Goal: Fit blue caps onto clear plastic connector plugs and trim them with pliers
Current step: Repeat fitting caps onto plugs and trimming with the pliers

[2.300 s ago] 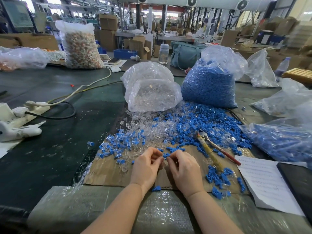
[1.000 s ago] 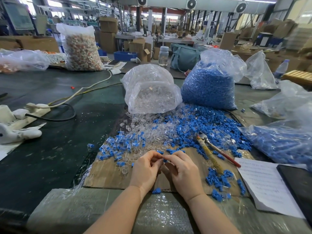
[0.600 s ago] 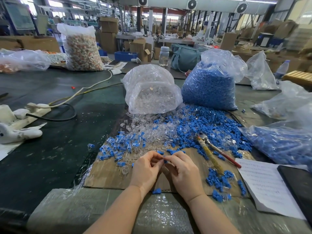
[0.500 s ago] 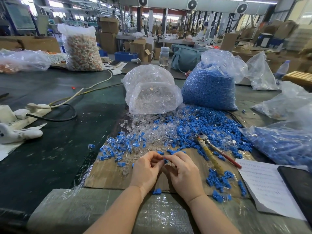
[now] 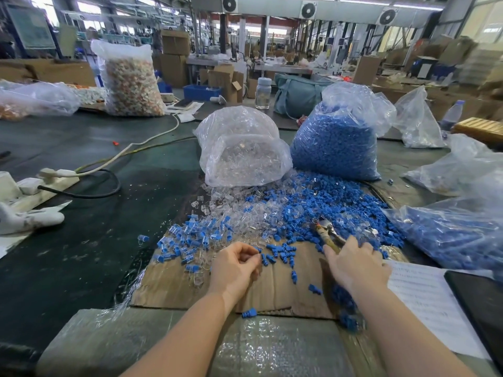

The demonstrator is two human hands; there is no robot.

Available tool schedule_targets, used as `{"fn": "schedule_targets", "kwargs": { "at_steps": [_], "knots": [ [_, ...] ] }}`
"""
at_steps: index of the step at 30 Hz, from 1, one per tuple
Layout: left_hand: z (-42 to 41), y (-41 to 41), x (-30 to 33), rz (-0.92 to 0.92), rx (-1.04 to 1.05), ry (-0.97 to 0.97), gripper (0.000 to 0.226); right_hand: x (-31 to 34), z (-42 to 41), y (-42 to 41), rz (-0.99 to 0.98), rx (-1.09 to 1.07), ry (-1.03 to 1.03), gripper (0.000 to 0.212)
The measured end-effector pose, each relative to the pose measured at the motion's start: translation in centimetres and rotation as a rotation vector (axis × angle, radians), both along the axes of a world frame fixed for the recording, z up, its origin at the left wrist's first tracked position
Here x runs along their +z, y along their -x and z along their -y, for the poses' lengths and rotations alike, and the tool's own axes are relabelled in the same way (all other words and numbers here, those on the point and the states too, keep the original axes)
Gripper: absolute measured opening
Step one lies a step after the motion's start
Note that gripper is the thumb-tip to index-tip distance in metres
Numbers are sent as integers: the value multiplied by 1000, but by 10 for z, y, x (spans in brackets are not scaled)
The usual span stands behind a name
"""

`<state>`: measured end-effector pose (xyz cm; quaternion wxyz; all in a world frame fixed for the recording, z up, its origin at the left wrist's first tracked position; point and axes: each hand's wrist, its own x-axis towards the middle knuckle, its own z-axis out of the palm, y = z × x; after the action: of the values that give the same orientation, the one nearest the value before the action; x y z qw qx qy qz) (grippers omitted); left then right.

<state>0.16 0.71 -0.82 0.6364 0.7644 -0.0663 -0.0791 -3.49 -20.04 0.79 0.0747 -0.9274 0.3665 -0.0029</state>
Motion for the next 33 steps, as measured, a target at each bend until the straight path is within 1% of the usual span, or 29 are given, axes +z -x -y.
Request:
{"fn": "schedule_targets", "kwargs": {
  "at_steps": [2,4,6,10,13,15,17,19,20,22,24,28,33],
  "knots": [
    [2,-1,2,-18,3,7,10,0,8,-2,-91,13,-26,65],
    [4,-3,4,-38,15,26,9,2,11,-4,-108,19,-22,56],
    [6,-4,7,-55,31,47,7,6,10,-7,-100,14,-36,48],
    [9,-8,15,-78,48,81,5,18,7,-10,-38,9,-25,40],
    [9,-16,24,-129,67,146,5,30,-1,-12,12,133,-27,31],
    [10,-21,29,-181,93,211,6,39,-12,-14,51,248,-152,22],
    [11,-26,34,-220,117,253,6,47,-27,-13,69,309,-422,15],
    [11,-30,39,-239,142,287,4,55,-40,-9,67,313,-730,12],
    [11,-31,41,-242,154,298,5,58,-45,-7,55,303,-847,11],
    [8,-35,44,-242,181,300,7,62,-52,-3,27,290,-1005,10],
    [5,-37,45,-245,208,300,9,63,-57,-2,3,310,-1078,9],
    [1,-40,45,-261,247,287,8,61,-61,-3,-1,345,-1161,10],
    [-3,-41,45,-261,283,256,12,62,-62,-2,-54,386,-1158,8]
  ]
}}
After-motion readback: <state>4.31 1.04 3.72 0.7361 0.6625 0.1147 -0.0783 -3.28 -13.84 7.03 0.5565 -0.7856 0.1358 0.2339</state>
